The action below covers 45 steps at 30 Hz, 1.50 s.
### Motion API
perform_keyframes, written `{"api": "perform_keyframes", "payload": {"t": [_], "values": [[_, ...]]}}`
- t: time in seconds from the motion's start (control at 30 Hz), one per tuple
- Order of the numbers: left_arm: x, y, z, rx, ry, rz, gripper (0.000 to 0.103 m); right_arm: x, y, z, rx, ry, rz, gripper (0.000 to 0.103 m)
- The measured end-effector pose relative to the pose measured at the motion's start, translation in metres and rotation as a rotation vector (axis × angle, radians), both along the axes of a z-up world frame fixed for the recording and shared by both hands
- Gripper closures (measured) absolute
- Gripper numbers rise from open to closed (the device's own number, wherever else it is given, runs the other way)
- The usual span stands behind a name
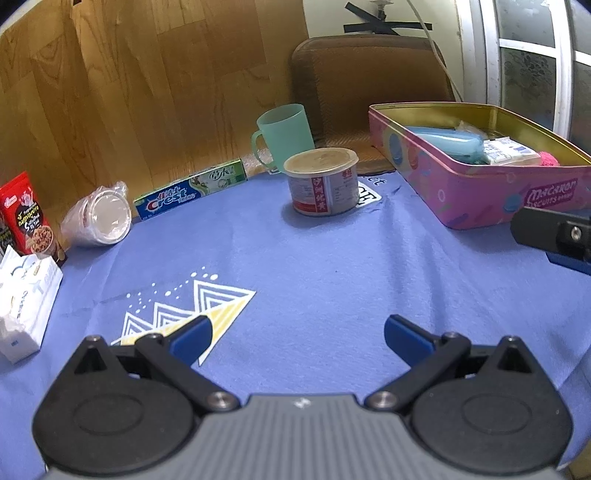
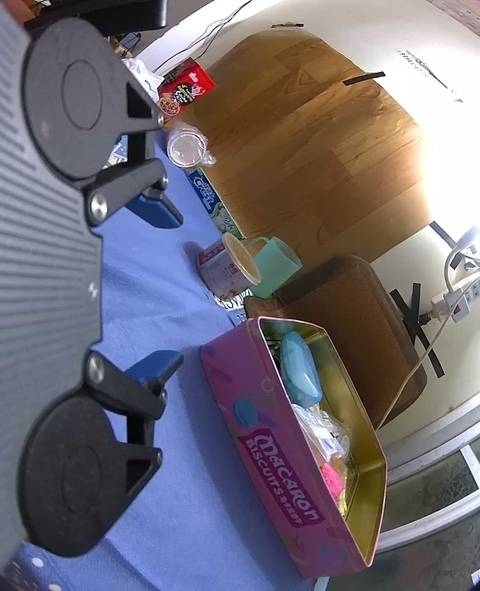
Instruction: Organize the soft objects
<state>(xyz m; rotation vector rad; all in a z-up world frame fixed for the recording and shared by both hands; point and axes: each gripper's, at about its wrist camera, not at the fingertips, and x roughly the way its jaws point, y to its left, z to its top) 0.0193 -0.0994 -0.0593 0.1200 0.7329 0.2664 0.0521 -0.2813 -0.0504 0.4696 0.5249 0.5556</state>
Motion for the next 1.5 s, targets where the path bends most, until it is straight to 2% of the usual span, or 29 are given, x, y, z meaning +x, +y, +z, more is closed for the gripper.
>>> {"api": "perform_keyframes", "payload": {"t": [0.4, 0.6, 0.8, 1.5], "values": [[-0.0007, -0.0046, -0.0005, 0.019, 0.001, -0.003, 0.0, -0.0009, -0.0021, -0.0001, 0.007, 0.002, -0.009, 0.027], [0.0002, -0.0053, -0.0042, 0.003, 0.02, -0.004, 0.0, -0.0007, -0.0036, -0.0017, 0.007, 0.009, -0.015, 0.027], [0.0033, -0.0069, -0.0065, 0.025, 0.044, 0.019, 0.0, 0.0, -0.0055, -0.0033, 0.009, 0.016, -0.018, 0.027], [0.0022, -0.0059, -0.0031, 0.034, 0.032, 0.033, 0.0, -0.0021, -0.0046, -0.0011, 0.01, 0.011, -0.03, 0.026]]}}
